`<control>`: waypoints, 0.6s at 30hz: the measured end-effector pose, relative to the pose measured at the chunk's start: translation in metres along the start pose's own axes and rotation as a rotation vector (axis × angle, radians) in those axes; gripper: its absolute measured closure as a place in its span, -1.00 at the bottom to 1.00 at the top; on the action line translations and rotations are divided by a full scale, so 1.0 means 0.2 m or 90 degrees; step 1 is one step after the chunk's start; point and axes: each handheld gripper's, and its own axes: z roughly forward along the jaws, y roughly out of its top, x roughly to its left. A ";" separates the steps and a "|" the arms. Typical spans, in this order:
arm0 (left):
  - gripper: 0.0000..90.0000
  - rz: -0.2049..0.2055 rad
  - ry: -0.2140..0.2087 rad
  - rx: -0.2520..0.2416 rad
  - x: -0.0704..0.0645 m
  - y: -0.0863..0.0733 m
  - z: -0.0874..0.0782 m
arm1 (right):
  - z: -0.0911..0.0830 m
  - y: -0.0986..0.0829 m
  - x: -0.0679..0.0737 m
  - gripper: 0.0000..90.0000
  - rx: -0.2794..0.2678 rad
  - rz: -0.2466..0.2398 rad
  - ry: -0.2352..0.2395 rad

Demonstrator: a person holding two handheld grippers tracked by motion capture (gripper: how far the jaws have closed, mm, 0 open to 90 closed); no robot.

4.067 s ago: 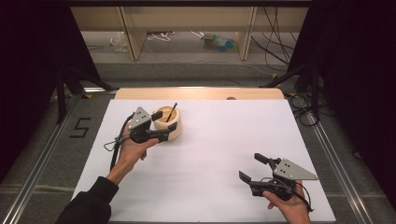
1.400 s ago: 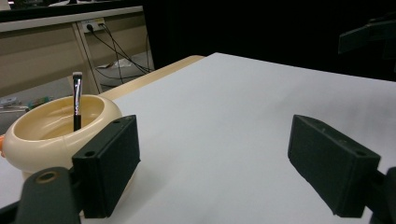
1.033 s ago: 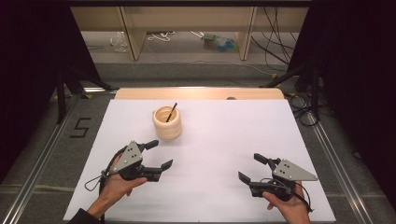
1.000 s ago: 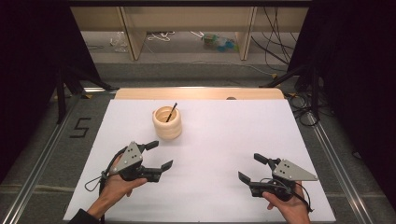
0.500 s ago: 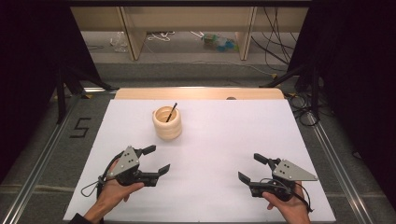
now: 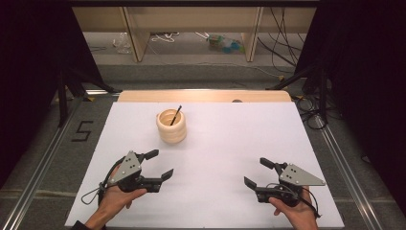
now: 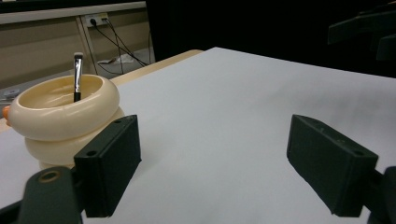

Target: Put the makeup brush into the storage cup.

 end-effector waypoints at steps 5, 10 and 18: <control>-0.61 -0.002 -0.003 0.001 -0.01 0.00 0.01 | 0.00 0.00 0.00 -0.63 0.004 -0.001 0.001; -0.61 -0.002 -0.003 0.004 0.00 0.00 0.01 | 0.00 0.00 0.00 -0.63 0.011 0.007 0.004; -0.61 0.002 -0.003 0.007 0.00 -0.01 0.01 | 0.00 0.00 0.00 -0.63 0.010 0.006 0.004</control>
